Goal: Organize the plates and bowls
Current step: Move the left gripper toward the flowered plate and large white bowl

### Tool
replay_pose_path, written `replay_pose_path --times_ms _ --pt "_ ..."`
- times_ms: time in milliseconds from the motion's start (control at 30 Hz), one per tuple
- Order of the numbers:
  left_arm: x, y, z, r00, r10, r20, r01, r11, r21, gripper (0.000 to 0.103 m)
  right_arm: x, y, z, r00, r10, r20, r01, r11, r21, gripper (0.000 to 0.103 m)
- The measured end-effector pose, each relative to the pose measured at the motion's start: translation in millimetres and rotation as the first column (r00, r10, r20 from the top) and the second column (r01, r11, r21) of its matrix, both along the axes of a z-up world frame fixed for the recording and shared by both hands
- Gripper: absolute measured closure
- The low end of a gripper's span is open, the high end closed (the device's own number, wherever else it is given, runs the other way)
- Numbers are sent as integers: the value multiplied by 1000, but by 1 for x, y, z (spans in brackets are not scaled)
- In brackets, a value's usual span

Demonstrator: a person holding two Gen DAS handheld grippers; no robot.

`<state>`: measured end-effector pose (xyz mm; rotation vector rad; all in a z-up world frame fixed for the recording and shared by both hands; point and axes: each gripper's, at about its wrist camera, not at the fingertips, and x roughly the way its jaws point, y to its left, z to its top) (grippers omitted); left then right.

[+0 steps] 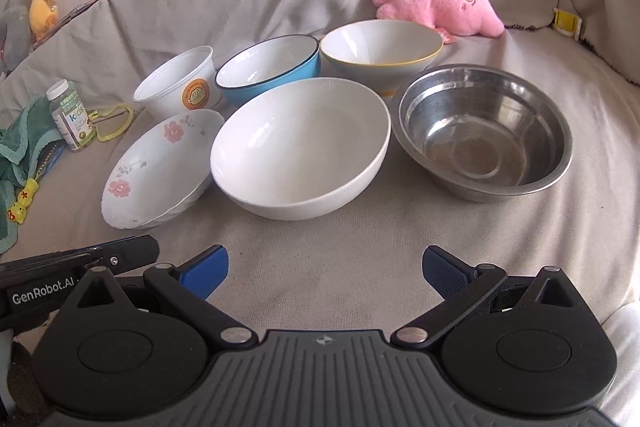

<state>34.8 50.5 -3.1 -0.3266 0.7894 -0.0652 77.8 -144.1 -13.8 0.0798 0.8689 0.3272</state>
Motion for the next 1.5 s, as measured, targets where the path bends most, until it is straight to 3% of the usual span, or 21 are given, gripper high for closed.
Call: replay_pose_path --times_ms 200,233,367,467,567,600,633,667,700,767,833,900,1067,1500 --pt "23 35 -1 994 -56 -96 39 985 -171 88 19 10 7 995 95 -8 -95 994 48 0" --pt "29 43 3 993 -44 -110 26 987 -157 88 25 12 11 994 110 -19 -109 992 69 0" --pt "54 80 27 996 27 -82 -25 999 21 88 57 30 29 983 176 -59 -166 975 146 0" --pt "70 123 31 992 98 -79 -96 995 23 88 83 61 44 966 246 -78 -231 959 162 0" --pt "67 160 20 980 187 -66 -192 979 -76 88 111 105 54 942 319 -110 -305 944 126 0" --pt "70 170 16 971 215 -107 -226 969 -102 88 120 120 55 930 346 -125 -335 936 106 1" --pt "74 179 11 962 222 -155 -244 960 -137 88 130 134 55 926 352 -139 -344 936 78 6" --pt "77 186 7 964 206 -171 -236 954 -184 88 138 144 54 923 352 -157 -348 936 54 18" --pt "77 192 5 969 192 -155 -223 950 -220 88 148 154 50 914 362 -182 -362 932 33 21" --pt "76 197 4 970 211 -122 -232 952 -200 88 163 168 41 910 354 -215 -363 932 -4 24" --pt "75 199 5 959 254 -128 -270 955 -125 88 173 174 32 907 344 -244 -360 933 -23 25" --pt "76 202 3 954 268 -135 -283 953 -104 88 180 180 23 899 338 -277 -362 931 -40 25" --pt "80 211 -9 947 276 -162 -298 946 -127 87 185 199 7 896 342 -283 -399 901 -173 38" --pt "88 199 -35 943 224 -248 -270 947 -174 86 206 209 -18 898 287 -332 -366 907 -207 39"
